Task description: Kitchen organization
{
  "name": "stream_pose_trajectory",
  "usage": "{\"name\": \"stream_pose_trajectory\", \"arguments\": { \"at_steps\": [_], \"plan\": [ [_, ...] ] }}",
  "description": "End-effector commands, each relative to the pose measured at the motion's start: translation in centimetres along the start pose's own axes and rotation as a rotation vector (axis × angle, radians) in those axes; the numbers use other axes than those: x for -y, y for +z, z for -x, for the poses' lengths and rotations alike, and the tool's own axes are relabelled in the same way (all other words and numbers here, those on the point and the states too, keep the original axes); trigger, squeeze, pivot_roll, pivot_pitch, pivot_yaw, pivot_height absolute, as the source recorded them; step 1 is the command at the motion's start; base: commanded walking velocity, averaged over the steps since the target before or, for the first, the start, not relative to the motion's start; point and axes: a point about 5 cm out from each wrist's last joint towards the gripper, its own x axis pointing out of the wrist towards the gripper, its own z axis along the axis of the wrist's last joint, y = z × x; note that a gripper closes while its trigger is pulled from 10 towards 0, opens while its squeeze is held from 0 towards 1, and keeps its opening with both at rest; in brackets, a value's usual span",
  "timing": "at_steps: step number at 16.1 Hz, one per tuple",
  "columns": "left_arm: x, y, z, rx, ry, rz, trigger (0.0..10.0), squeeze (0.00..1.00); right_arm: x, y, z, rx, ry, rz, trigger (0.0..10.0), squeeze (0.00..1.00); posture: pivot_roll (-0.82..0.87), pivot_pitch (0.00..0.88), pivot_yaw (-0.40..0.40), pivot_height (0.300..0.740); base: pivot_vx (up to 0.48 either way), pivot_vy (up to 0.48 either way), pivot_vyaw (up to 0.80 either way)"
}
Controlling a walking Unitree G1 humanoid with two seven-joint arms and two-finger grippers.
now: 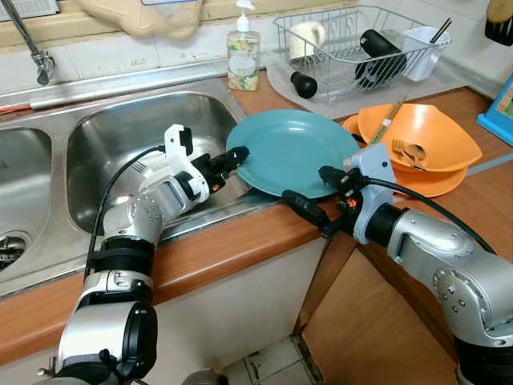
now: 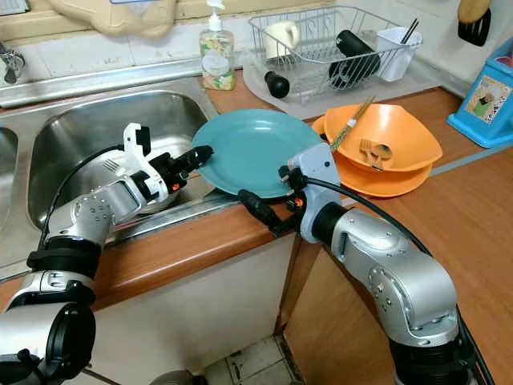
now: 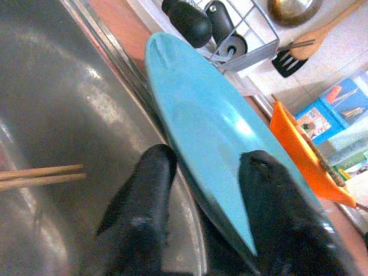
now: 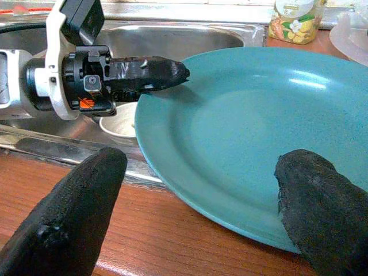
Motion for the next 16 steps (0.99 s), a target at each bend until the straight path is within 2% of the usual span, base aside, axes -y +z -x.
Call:
{"name": "stream_pose_trajectory", "arguments": {
  "at_steps": [1, 12, 16],
  "plan": [
    [0.5, 0.8, -0.3, 0.017, -0.023, 0.001, 0.0, 0.0, 0.1, 0.3, 0.4, 0.01, -0.003, 0.003, 10.0, 0.0, -0.1, 0.0, 0.051, 0.74, 0.0, 0.0, 0.0],
    [0.7, 1.6, 0.1, 0.073, -0.05, 0.053, 0.0, 0.0, 0.1, 0.5, 0.3, 0.014, 0.016, 0.004, 10.0, 0.0, -0.1, 0.0, 0.043, 0.74, 0.0, 0.0, 0.0],
    [0.1, 2.8, 1.0, 0.145, -0.027, 0.111, 0.0, 0.0, 0.1, 0.7, 0.3, 0.016, 0.023, 0.003, 10.0, 0.0, -0.1, 0.0, 0.035, 0.74, 0.0, 0.0, 0.0]
  ]
}}
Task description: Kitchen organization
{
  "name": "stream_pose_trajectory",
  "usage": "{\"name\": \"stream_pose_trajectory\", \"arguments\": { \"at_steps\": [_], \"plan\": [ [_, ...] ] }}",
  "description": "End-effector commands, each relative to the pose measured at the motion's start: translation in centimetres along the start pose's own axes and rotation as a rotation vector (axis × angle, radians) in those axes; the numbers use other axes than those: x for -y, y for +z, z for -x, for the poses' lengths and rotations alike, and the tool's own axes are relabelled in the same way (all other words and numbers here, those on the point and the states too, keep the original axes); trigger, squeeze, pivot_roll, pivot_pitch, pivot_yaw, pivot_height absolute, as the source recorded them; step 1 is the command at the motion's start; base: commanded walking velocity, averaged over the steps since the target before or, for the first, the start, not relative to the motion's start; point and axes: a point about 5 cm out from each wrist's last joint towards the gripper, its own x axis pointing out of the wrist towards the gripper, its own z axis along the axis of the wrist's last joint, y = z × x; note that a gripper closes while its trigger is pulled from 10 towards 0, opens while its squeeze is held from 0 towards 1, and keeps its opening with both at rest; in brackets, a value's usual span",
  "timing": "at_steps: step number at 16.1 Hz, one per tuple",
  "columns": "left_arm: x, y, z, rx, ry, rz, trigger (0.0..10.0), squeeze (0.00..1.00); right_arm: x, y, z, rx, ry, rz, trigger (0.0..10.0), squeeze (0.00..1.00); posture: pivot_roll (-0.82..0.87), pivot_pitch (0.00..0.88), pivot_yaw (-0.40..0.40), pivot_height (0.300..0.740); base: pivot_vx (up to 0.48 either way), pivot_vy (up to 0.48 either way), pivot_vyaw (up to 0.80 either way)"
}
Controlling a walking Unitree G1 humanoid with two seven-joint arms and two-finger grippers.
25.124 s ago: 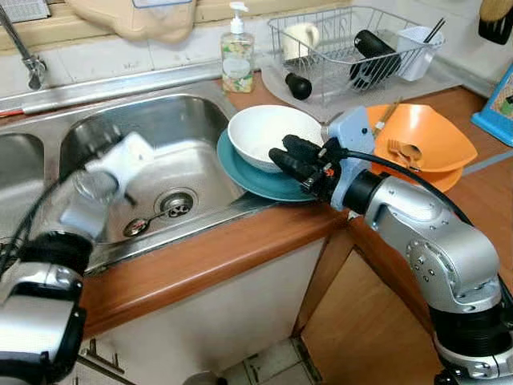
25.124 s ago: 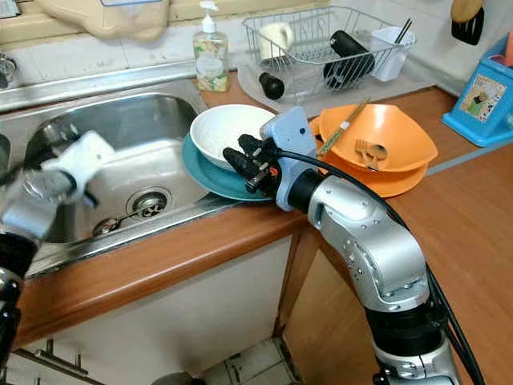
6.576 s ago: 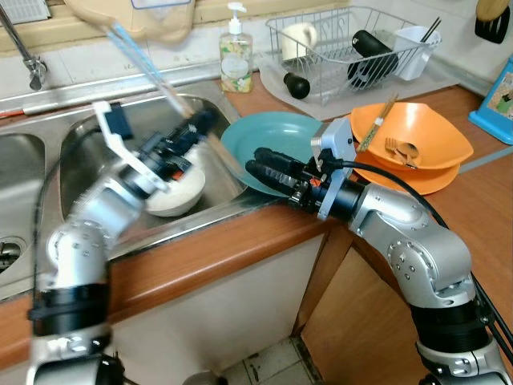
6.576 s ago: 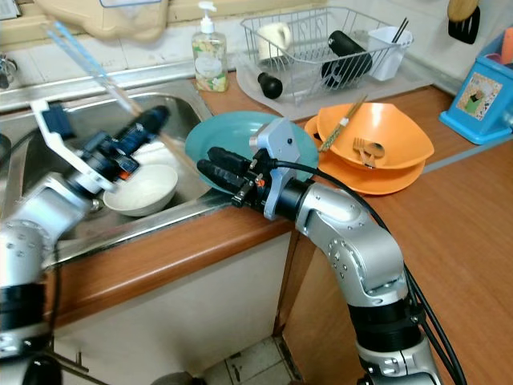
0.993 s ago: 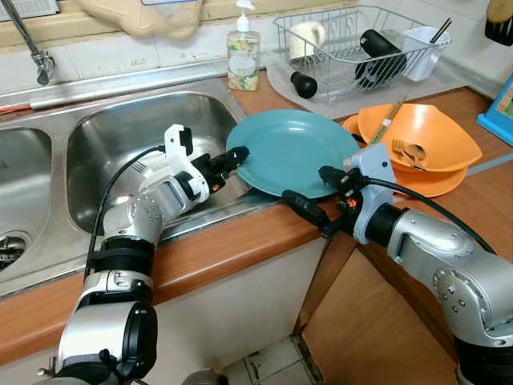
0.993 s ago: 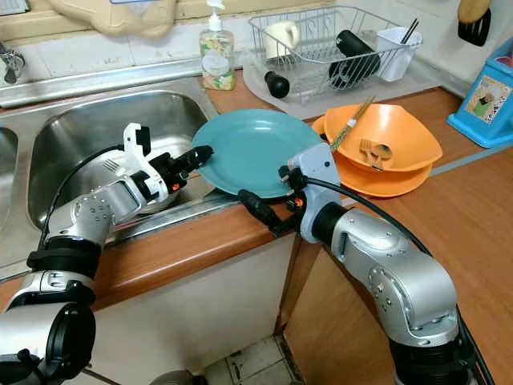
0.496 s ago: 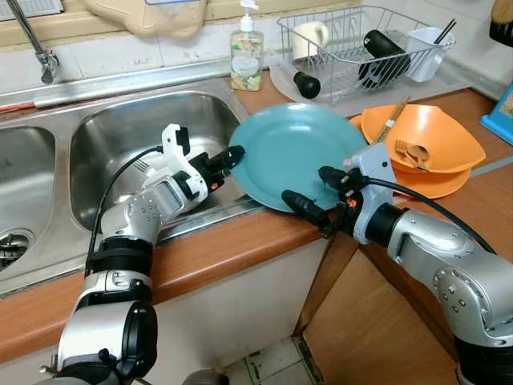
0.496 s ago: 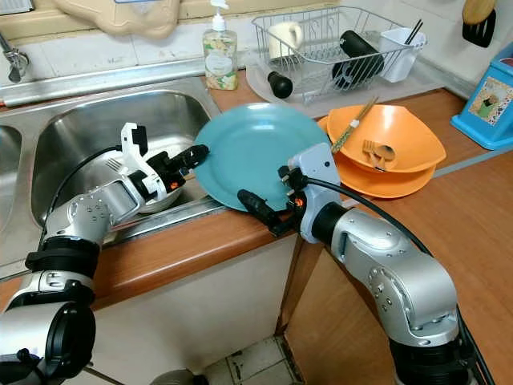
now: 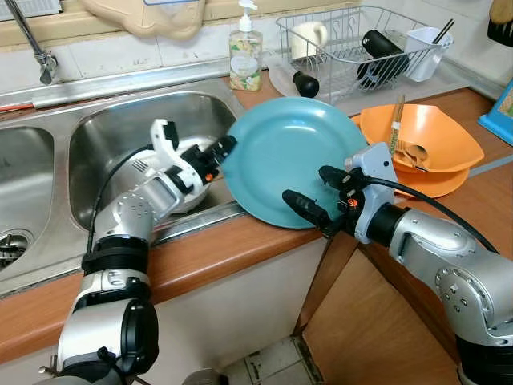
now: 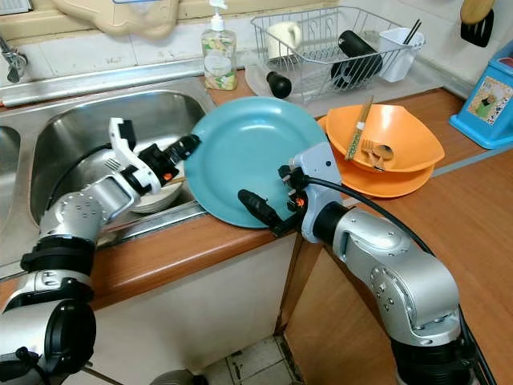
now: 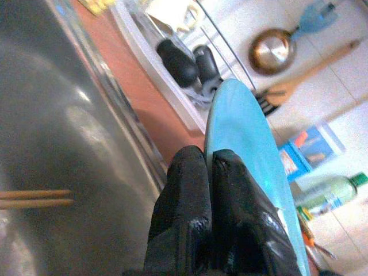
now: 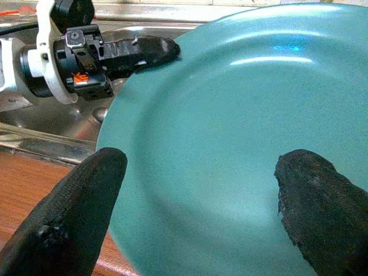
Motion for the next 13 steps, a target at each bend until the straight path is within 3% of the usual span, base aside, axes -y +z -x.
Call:
{"name": "stream_pose_trajectory", "arguments": {
  "at_steps": [1, 4, 7, 10, 13],
  "plan": [
    [0.4, 1.8, 0.3, 0.052, 0.001, -0.009, 0.0, 0.0, 0.0, 0.6, 0.1, 0.014, 0.012, 0.006, 10.0, 0.0, -0.1, 0.0, 0.035, 0.74, 0.0, 0.0, 0.0],
    [0.4, 3.4, 1.3, 0.126, 0.011, 0.016, 0.0, 0.0, 0.0, 0.8, 0.1, 0.022, 0.014, 0.004, 10.0, 0.0, -0.1, 0.0, 0.034, 0.74, 0.0, 0.0, 0.0],
    [-0.7, 7.4, 4.5, 0.324, 0.128, 0.026, 0.0, 0.0, 0.1, 1.0, 0.1, 0.035, 0.018, -0.005, 10.0, 0.0, -0.09, 0.0, 0.035, 0.74, 0.0, 0.0, 0.0],
    [-2.0, 8.4, 6.8, 0.372, 0.288, -0.046, 0.0, 0.0, -0.1, 0.9, -0.1, 0.032, 0.027, -0.007, 10.0, 0.0, -0.08, 0.0, 0.028, 0.74, 0.0, 0.0, 0.0],
    [-3.6, 8.4, 8.5, 0.408, 0.405, -0.037, 0.0, 0.0, -0.2, 1.0, -0.3, 0.029, 0.038, -0.002, 10.0, 0.0, -0.08, 0.0, 0.025, 0.74, 0.0, 0.0, 0.0]
  ]
}}
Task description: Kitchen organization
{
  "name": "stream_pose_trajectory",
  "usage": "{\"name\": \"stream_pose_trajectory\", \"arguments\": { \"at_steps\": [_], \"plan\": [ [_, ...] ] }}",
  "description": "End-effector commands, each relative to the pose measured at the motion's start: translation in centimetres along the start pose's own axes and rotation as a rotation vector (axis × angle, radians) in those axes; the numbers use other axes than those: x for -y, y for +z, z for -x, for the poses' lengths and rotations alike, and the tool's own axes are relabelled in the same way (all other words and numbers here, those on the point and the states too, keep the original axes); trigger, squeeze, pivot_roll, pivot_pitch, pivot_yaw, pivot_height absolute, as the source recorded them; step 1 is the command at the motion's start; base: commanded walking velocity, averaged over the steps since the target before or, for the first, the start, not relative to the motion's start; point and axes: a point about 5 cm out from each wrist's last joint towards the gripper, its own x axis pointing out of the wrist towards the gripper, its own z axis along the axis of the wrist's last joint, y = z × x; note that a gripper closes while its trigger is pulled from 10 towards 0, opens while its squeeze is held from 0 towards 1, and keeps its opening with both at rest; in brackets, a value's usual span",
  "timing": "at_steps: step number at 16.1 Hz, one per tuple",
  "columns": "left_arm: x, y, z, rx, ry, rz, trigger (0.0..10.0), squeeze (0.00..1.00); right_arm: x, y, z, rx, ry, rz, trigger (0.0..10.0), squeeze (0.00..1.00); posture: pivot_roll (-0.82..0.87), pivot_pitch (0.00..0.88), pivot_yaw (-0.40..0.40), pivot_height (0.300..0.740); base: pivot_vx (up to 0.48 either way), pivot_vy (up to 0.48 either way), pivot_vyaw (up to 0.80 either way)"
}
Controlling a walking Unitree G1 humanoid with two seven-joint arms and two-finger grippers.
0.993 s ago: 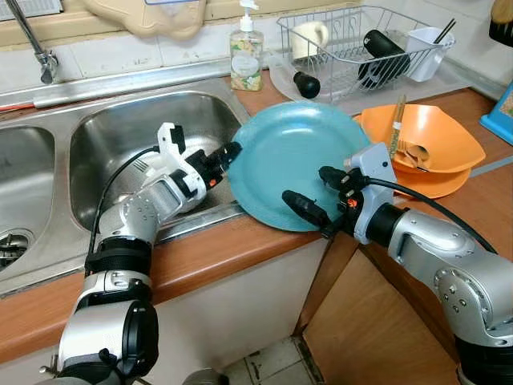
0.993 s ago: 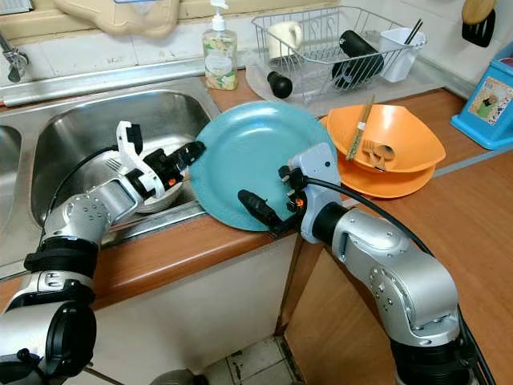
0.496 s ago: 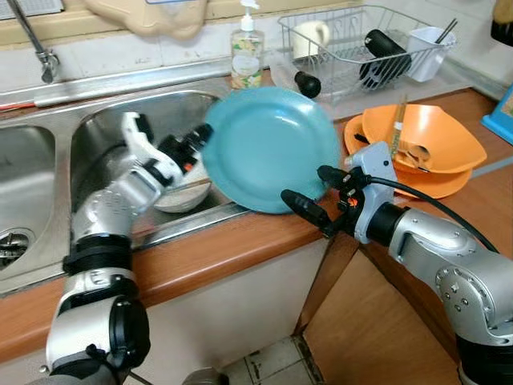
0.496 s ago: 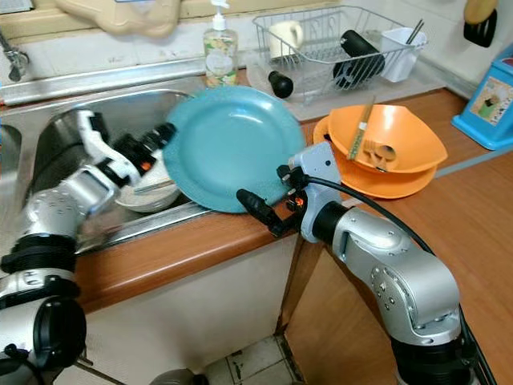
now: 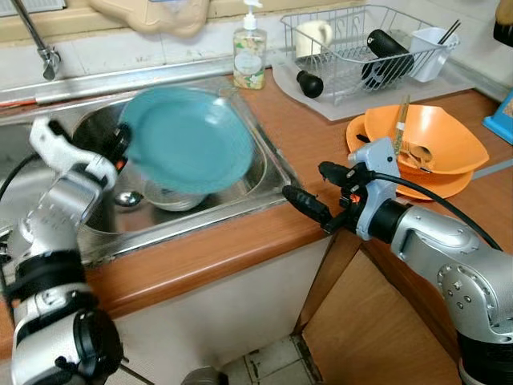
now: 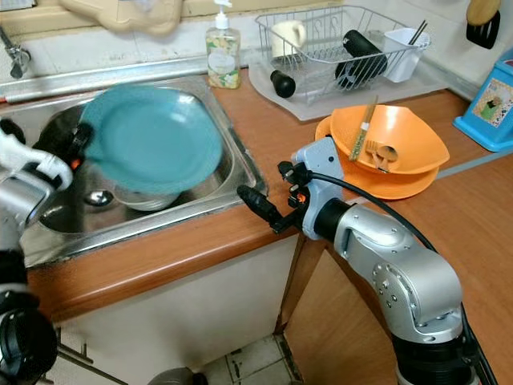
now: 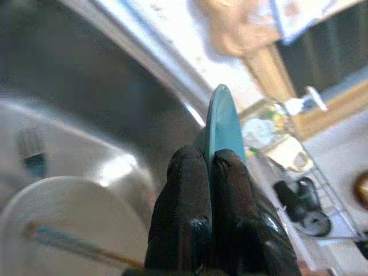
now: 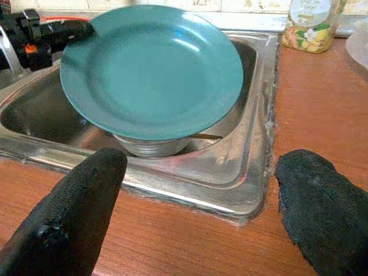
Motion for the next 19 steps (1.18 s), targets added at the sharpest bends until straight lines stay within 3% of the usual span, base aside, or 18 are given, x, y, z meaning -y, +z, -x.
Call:
{"name": "stream_pose_trajectory", "arguments": {
  "at_steps": [1, 3, 4, 5, 9, 10, 11, 12, 16, 18, 19],
  "plan": [
    [-0.1, 0.7, 0.0, 0.035, 0.025, -0.034, 0.0, 0.0, -0.2, 0.5, -0.3, 0.004, 0.021, 0.011, 10.0, 0.0, -0.08, 0.0, 0.023, 0.74, 0.0, 0.0, 0.0],
    [-0.8, -0.9, 0.0, -0.034, 0.083, -0.15, 0.0, 0.0, -0.2, 0.4, -0.4, -0.005, 0.028, 0.021, 10.0, 0.0, -0.09, 0.0, 0.024, 0.74, 0.0, 0.0, 0.0],
    [-1.0, -1.7, -0.2, -0.07, 0.094, -0.175, 2.6, 0.0, -0.3, 0.4, -0.4, -0.006, 0.028, 0.025, 10.0, 0.0, -0.09, 0.0, 0.03, 0.74, 0.0, 0.0, 0.0],
    [-1.3, -2.2, -0.3, -0.091, 0.116, -0.207, 10.0, 0.0, -0.3, 0.4, -0.4, -0.007, 0.025, 0.031, 10.0, 0.0, -0.09, 0.0, 0.032, 0.74, 0.0, 0.0, 0.0],
    [-2.2, -3.2, -0.4, -0.141, 0.174, -0.279, 10.0, 0.0, -0.2, 0.2, -0.5, -0.022, -0.004, 0.036, 10.0, 0.0, -0.1, 0.0, 0.039, 0.74, 0.0, 0.0, 0.0],
    [-2.3, -3.7, -0.3, -0.169, 0.173, -0.321, 10.0, 0.0, -0.2, -0.1, -0.4, -0.029, -0.002, -0.026, 10.0, 0.0, -0.1, 0.0, 0.04, 0.74, 0.0, 0.0, 0.0],
    [-2.5, -3.8, -0.3, -0.18, 0.18, -0.357, 10.0, 0.54, -0.1, -0.2, -0.4, -0.041, -0.012, -0.032, 10.0, 0.0, -0.1, 0.0, 0.038, 0.74, 0.0, 0.0, 0.0],
    [-2.4, -3.7, -0.3, -0.178, 0.166, -0.401, 10.0, 1.0, 0.2, -0.1, -0.5, -0.038, -0.032, -0.006, 10.0, 0.0, -0.1, 0.0, 0.035, 0.74, 0.0, 0.0, 0.0],
    [-1.2, -2.8, 0.2, -0.124, 0.062, -0.577, 10.0, 1.0, 0.3, 0.2, -1.5, -0.033, -0.082, 0.048, 10.0, 0.0, -0.1, 0.0, 0.03, 0.74, 0.0, 0.0, 0.0],
    [0.1, -2.4, 0.7, -0.073, -0.032, -0.758, 10.0, 1.0, 1.1, 0.5, -2.4, -0.037, -0.153, 0.077, 10.0, 0.0, -0.1, 0.0, 0.031, 0.74, 0.0, 0.0, 0.0],
    [1.1, -2.6, 1.1, -0.06, -0.104, -0.834, 10.0, 1.0, 1.7, 0.8, -3.1, -0.031, -0.204, 0.073, 10.0, 0.19, -0.1, 0.0, 0.033, 0.74, 0.0, 0.0, 0.0]
  ]
}}
